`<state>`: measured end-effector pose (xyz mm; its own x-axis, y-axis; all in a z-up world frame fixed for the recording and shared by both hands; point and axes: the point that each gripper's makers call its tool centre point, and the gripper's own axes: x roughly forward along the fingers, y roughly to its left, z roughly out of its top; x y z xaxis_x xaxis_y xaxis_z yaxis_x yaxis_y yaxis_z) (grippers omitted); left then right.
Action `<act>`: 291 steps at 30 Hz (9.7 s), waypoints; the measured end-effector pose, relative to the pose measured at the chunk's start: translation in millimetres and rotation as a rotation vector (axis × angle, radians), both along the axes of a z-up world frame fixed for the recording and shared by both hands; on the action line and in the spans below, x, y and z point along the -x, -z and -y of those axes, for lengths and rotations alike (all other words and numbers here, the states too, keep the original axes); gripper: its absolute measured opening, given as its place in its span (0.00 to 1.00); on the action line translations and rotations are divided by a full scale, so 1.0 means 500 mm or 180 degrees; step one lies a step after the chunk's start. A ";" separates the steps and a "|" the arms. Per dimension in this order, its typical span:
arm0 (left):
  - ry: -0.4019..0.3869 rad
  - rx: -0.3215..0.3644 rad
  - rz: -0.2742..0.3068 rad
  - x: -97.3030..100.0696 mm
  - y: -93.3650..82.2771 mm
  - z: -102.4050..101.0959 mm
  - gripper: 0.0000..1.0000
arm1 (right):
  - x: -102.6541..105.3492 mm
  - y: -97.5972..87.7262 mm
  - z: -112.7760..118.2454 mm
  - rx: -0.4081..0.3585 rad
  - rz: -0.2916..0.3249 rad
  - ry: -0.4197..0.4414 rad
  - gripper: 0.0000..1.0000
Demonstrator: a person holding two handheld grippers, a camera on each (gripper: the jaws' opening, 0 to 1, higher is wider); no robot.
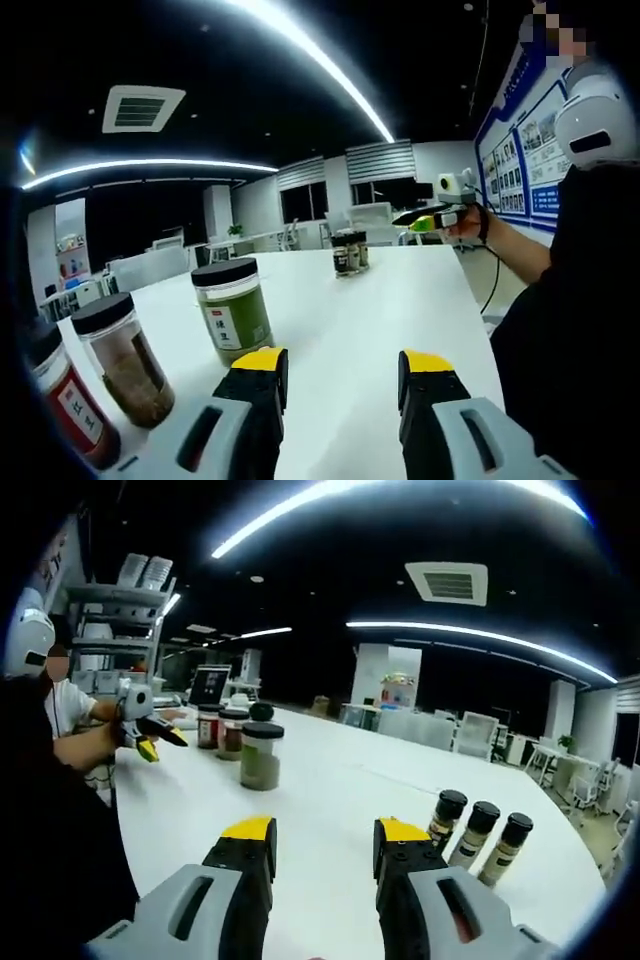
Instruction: Pick up the mixed condiments and ingredients on the table and sort them into separate groups
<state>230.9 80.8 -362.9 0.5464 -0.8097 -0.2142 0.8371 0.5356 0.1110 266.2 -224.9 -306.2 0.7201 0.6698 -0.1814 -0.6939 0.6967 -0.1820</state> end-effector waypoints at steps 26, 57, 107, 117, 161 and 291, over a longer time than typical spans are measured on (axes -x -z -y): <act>-0.0051 -0.0032 -0.0023 -0.006 0.005 -0.012 0.46 | 0.028 0.066 -0.040 0.0320 -0.0211 -0.0351 0.40; -0.0207 -0.0521 0.0443 -0.100 -0.109 -0.027 0.57 | 0.033 0.097 -0.056 0.0389 -0.0324 -0.0411 0.40; 0.0521 -0.2649 -0.0578 -0.338 -0.058 0.053 0.83 | 0.061 0.126 -0.074 0.0471 -0.0440 -0.0619 0.40; 0.0527 -0.2920 -0.0707 -0.338 -0.037 0.068 0.83 | 0.076 0.150 -0.089 0.0582 -0.0506 -0.0728 0.40; 0.0776 -0.3158 -0.0941 -0.346 -0.028 0.081 0.65 | 0.091 0.204 -0.111 0.0747 -0.0726 -0.0886 0.40; -0.0053 -0.0827 -0.0149 -0.226 -0.159 -0.038 0.75 | 0.077 0.165 -0.127 0.0389 -0.0673 -0.0734 0.40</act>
<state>344.1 99.6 -283.6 0.5438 -0.7151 -0.4392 0.8359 0.5080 0.2080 227.6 -161.2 -388.5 0.4898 0.7748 -0.3996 -0.8621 0.4988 -0.0896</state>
